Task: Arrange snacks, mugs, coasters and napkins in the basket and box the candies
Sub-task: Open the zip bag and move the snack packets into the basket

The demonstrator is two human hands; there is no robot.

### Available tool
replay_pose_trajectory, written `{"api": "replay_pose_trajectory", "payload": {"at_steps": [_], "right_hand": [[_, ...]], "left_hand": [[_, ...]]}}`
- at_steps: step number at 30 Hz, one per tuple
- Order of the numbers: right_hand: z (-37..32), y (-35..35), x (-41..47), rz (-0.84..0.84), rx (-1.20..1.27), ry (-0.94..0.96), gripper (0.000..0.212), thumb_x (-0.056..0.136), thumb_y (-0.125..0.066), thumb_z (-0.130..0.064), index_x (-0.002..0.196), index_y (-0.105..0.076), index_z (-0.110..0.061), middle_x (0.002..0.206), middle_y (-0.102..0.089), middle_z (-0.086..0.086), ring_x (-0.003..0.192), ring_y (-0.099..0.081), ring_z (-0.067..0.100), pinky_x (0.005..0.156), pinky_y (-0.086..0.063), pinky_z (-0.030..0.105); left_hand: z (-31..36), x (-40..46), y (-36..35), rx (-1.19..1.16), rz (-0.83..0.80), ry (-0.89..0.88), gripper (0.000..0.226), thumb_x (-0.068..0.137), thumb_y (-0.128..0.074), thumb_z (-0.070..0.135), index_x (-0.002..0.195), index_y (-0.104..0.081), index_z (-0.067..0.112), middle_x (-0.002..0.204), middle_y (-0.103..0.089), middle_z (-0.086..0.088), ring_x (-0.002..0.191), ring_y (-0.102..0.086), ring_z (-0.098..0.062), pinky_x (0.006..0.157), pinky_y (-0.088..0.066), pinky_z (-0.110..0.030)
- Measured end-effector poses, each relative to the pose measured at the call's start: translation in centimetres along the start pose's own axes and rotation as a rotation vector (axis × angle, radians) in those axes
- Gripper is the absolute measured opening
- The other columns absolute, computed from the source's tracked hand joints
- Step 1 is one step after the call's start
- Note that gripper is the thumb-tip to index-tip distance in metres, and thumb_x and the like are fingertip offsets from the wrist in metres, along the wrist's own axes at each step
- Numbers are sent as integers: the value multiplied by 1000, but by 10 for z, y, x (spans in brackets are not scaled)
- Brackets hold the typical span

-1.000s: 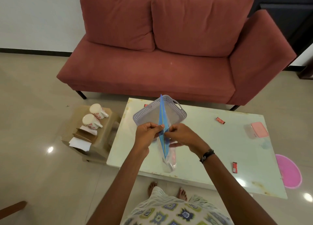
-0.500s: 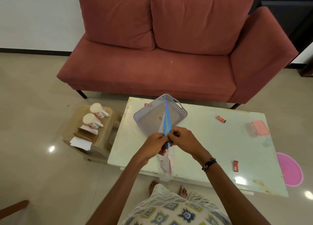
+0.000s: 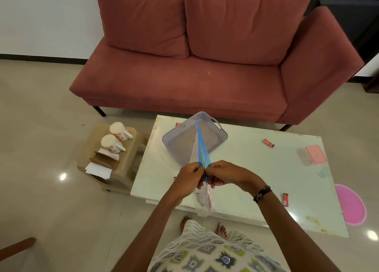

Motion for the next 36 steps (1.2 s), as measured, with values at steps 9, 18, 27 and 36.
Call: {"api": "replay_pose_trajectory", "payload": {"at_steps": [9, 18, 27, 36], "right_hand": [[-3, 5, -3, 71, -122, 153, 29, 94, -42, -18, 72, -60, -17, 69, -60, -5, 61, -54, 5, 65, -44, 17], [-2, 6, -6, 173, -74, 223, 29, 92, -45, -17, 65, -57, -18, 64, -57, -6, 54, -49, 1, 57, -41, 10], [1, 7, -14, 298, 379, 287, 29, 94, -41, -10, 66, -46, -8, 61, -44, 3, 54, -40, 8, 54, -37, 14], [0, 15, -16, 448, 484, 252, 31, 89, -42, -8, 59, -46, -13, 53, -46, -3, 51, -42, 8, 60, -37, 25]], "left_hand": [[-1, 0, -6, 30, -73, 114, 31, 96, -36, 22, 71, -53, 17, 63, -53, -3, 55, -51, -13, 53, -48, -20], [-4, -2, -14, -1, -175, 228, 35, 95, -32, 27, 68, -51, 16, 55, -44, 2, 48, -41, -9, 50, -38, -19], [6, -4, -16, -398, -110, 31, 32, 98, -35, 13, 67, -46, 13, 51, -38, 5, 46, -39, -7, 50, -37, -17], [10, 1, -9, -435, 42, -34, 29, 99, -37, 16, 71, -43, 10, 47, -39, 9, 43, -39, -4, 51, -37, -17]]}}
Point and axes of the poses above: each hand's wrist, its own x-axis towards the middle knuckle, its own y-axis out of the back of the hand, z = x × y, the point moved 9 cm from there along x, towards the middle knuckle
